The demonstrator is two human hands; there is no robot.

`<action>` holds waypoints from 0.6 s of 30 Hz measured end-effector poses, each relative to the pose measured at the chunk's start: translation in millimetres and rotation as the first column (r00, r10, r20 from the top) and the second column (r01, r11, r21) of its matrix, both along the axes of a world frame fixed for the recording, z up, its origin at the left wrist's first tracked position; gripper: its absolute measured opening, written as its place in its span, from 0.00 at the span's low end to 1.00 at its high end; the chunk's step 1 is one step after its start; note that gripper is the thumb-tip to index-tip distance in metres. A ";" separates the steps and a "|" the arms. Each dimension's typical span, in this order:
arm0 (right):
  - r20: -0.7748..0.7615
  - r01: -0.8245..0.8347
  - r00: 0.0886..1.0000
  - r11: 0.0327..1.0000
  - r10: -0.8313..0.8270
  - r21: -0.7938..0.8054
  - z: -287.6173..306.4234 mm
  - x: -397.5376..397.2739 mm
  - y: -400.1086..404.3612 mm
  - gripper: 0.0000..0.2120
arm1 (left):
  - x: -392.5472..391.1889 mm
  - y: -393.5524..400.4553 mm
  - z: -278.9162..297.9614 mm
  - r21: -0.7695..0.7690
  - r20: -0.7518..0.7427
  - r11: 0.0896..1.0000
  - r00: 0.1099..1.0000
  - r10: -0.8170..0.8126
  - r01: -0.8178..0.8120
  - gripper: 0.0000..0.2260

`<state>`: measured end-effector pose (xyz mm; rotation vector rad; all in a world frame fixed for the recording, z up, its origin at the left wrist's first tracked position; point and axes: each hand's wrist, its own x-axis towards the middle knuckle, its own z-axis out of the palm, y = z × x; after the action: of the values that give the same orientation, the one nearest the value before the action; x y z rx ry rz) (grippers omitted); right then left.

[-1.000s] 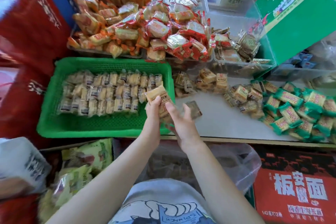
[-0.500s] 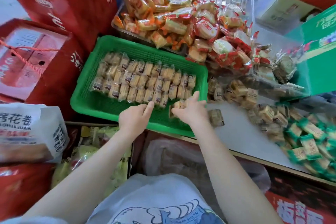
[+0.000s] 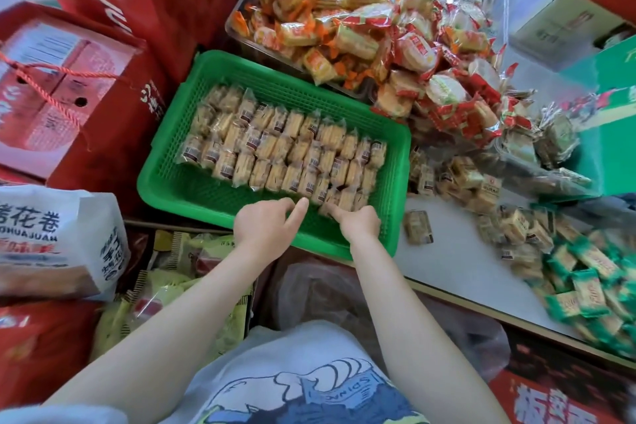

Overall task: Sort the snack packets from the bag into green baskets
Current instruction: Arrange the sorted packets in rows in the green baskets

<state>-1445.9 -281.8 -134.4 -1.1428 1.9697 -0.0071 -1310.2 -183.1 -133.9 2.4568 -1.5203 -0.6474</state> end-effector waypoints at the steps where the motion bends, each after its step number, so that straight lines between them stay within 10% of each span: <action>1: 0.082 0.082 0.993 0.996 -0.085 0.043 -0.1 0.4 -2.5 0.45 | 0.1 0.2 -0.4 -0.003 0.000 1.000 1.000 -0.001 0.001 0.26; 4: 0.421 0.392 0.763 0.870 -0.490 0.300 1.0 4.6 -7.9 0.46 | -0.1 0.4 0.1 -0.019 -0.008 1.000 1.000 -0.001 0.001 0.22; 8: 0.558 0.486 0.505 0.751 -0.658 0.446 3.2 11.4 -17.1 0.23 | 0.0 0.5 0.8 -0.026 -0.015 1.000 1.000 0.007 -0.007 0.22; 18: 0.584 0.307 0.619 0.846 -0.526 0.437 15.6 -9.5 -14.2 0.25 | -2.0 -0.4 0.4 0.037 0.036 0.999 0.999 0.020 -0.021 0.27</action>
<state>-1455.4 -296.0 -118.8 -0.3453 1.4322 -0.3342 -1312.2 -183.5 -133.5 2.5218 -1.5072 -0.6375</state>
